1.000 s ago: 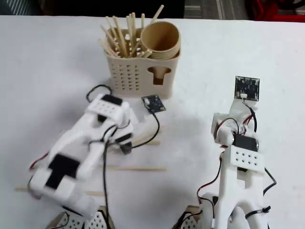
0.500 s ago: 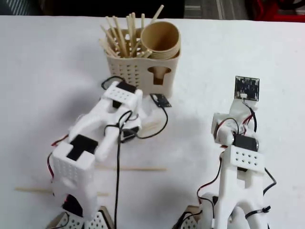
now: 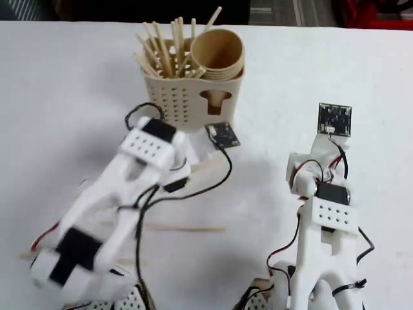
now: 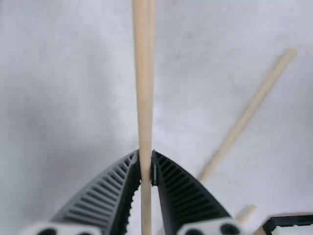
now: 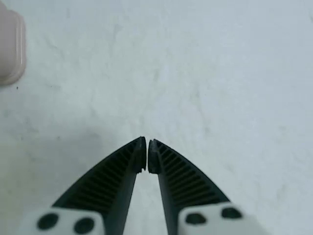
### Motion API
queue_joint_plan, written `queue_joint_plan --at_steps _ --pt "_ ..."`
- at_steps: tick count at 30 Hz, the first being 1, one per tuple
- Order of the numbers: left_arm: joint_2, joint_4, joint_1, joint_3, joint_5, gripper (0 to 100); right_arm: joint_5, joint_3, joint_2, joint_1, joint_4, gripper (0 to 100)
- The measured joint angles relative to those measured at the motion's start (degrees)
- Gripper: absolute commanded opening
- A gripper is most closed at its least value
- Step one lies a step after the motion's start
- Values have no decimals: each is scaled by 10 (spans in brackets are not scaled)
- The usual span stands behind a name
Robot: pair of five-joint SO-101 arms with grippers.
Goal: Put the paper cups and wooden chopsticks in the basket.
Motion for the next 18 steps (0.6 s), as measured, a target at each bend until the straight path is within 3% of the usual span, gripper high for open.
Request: queue_joint_plan --at_steps 9,18 --pt "-217 1 18 -18 64 22 0 0 0 0 0 25" --pt "-242 -11 22 -202 141 22 0 0 0 0 0 25"
